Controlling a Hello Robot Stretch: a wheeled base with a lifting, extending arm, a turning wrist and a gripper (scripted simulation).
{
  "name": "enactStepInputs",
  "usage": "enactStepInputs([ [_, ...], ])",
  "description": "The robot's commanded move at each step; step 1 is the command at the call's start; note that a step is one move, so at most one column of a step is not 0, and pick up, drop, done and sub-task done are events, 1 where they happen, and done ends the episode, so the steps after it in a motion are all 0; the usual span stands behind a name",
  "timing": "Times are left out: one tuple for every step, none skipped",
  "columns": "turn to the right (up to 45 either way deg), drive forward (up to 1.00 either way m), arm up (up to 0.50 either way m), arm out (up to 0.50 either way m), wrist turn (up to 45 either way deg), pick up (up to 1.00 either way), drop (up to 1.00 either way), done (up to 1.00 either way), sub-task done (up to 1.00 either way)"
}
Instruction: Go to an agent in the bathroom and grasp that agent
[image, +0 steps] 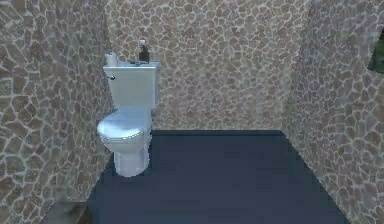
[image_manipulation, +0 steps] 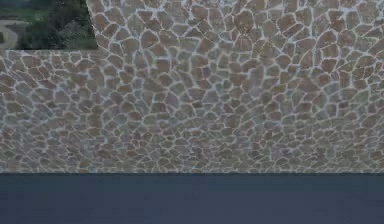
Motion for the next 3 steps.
enactStepInputs([
  [45.0,0.00,0.00,0.00,0.0,0.00,0.00,0.00,0.00],
  [42.0,0.00,0.00,0.00,0.0,0.00,0.00,0.00,0.00],
  [0.0,0.20,0.00,0.00,0.0,0.00,0.00,0.00,0.00],
])
